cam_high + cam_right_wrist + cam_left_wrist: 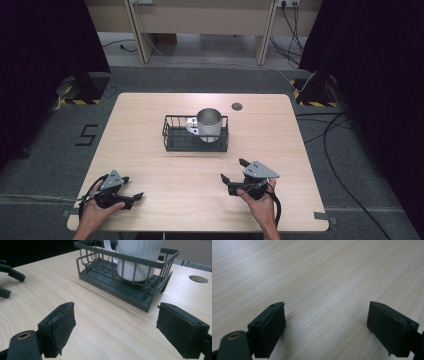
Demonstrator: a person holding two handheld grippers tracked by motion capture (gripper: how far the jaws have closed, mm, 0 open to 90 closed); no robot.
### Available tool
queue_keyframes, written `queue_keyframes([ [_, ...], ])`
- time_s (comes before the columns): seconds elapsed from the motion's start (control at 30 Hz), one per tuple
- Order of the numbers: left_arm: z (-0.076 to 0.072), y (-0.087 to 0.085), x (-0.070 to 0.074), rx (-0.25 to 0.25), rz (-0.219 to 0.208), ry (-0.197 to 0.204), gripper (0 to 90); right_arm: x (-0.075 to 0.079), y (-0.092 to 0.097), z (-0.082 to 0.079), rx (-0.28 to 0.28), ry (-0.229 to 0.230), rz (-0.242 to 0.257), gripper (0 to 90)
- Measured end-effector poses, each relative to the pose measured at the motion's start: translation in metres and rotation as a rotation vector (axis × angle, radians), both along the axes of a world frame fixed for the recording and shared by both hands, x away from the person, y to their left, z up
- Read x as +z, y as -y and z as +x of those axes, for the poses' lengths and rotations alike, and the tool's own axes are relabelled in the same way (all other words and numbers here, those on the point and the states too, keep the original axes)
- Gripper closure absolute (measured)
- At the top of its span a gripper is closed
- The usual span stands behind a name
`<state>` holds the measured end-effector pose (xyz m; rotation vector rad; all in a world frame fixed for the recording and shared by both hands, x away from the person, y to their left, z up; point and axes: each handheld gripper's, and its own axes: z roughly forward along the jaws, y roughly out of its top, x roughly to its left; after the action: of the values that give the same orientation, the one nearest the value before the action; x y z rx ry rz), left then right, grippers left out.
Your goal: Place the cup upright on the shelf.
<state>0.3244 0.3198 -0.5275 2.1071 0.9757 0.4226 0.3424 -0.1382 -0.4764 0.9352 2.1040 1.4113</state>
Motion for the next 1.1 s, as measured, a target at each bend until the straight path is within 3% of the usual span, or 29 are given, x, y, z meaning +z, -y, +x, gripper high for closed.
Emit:
queue_keyframes([
  [0.83,0.0,0.0,0.0,0.0,0.0,0.0,14.5,-0.026,0.011,-0.021,-0.007,-0.082,-0.047,15.3],
  [1.1,0.0,0.0,0.0,0.0,0.0,0.0,14.5,-0.034,0.015,-0.028,-0.021,-0.113,-0.095,15.3],
])
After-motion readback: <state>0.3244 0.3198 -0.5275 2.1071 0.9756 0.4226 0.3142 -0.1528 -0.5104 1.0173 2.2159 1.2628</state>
